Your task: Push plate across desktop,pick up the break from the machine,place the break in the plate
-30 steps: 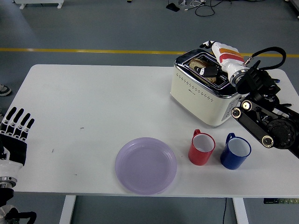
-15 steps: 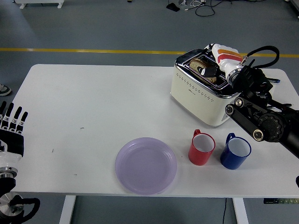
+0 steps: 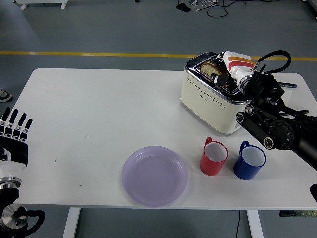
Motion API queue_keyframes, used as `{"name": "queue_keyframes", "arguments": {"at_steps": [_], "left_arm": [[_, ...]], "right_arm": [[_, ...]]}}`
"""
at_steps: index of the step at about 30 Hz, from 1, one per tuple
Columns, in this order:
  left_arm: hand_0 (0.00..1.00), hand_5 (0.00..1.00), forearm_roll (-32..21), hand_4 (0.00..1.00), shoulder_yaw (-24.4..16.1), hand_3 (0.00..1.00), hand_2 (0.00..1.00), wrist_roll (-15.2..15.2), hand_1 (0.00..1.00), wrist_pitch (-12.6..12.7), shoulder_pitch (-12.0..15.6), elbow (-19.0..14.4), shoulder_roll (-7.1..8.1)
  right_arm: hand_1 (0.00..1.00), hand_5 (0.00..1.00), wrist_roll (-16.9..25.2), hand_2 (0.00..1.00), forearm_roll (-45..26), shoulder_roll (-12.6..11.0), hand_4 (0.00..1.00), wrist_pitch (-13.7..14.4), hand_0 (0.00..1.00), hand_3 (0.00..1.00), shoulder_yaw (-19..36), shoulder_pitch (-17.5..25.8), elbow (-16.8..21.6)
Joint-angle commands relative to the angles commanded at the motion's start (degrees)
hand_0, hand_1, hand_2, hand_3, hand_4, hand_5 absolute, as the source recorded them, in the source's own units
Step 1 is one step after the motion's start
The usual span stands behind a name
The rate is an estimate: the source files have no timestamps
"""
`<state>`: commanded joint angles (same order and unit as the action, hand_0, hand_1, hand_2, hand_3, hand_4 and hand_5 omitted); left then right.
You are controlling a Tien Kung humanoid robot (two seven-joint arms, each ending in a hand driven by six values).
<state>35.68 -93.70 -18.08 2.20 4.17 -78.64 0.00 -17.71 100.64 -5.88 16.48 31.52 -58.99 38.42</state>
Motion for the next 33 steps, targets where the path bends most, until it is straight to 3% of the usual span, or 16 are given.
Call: {"name": "queue_keyframes", "arguments": {"at_steps": [3, 4, 9, 10, 15, 16, 21, 22, 33], "left_arm": [[0.82, 0.998, 0.15, 0.52, 0.26, 0.809, 0.886, 0.02, 0.837, 0.0, -0.08, 0.03, 0.0], [0.82, 0.998, 0.15, 0.519, 0.46, 0.803, 0.882, -0.02, 0.834, 0.08, -0.11, 0.08, 0.0], [0.82, 0.998, 0.16, 0.519, 0.83, 0.803, 0.882, -0.08, 0.834, 0.13, -0.16, 0.17, 0.0], [0.819, 0.998, 0.21, 0.518, 0.83, 0.799, 0.879, -0.07, 0.83, 0.11, -0.15, 0.17, 0.0], [0.819, 0.998, 0.64, 0.518, 0.66, 0.799, 0.879, 0.13, 0.83, 0.05, -0.14, 0.21, 0.0], [0.817, 0.998, 0.68, 0.517, 0.56, 0.795, 0.874, 0.23, 0.829, 0.02, -0.15, 0.27, 0.0], [0.817, 0.998, 0.83, 0.517, 0.29, 0.795, 0.874, 0.36, 0.829, -0.04, -0.17, 0.47, 0.0], [0.814, 0.998, 0.84, 0.516, 0.25, 0.793, 0.872, 0.39, 0.827, -0.04, -0.19, 0.52, 0.0], [0.813, 0.998, 1.01, 0.516, 0.3, 0.79, 0.87, 0.47, 0.825, -0.12, -0.25, 0.61, 0.0]], "right_arm": [[0.528, 0.225, -0.2, 0.528, 0.18, 0.35, 0.673, 0.42, 0.466, 0.606, -0.6, -0.35, -0.64], [0.442, 0.164, -0.47, 0.48, 0.49, 0.57, 0.581, 1.01, 0.386, 0.527, -0.94, -0.46, -0.94], [0.442, 0.164, -1.41, 0.48, 2.18, 0.72, 0.581, 2.68, 0.386, 0.527, -2.05, -0.35, -1.19], [0.367, 0.066, -1.57, 0.414, 2.67, 0.7, 0.445, 3.43, 0.299, 0.475, -2.01, -0.26, -1.2], [0.367, 0.066, -1.26, 0.414, 3.64, 0.05, 0.445, 5.81, 0.299, 0.475, -0.92, 0.24, -0.06], [0.333, 0.028, -0.97, 0.379, 4.3, -0.31, 0.374, 6.49, 0.274, 0.444, -0.09, 0.56, 0.66], [0.333, 0.028, -0.57, 0.379, 5.88, -1.64, 0.374, 8.4, 0.274, 0.444, 2.68, 1.4, 3.49], [0.302, 0.002, 0.18, 0.347, 5.64, -2.11, 0.3, 8.74, 0.262, 0.412, 3.59, 1.53, 4.47], [0.291, 0.002, 2.13, 0.335, 9.39, -6.07, 0.261, 10.33, 0.256, 0.395, 9.9, 2.63, 13.88]]}}
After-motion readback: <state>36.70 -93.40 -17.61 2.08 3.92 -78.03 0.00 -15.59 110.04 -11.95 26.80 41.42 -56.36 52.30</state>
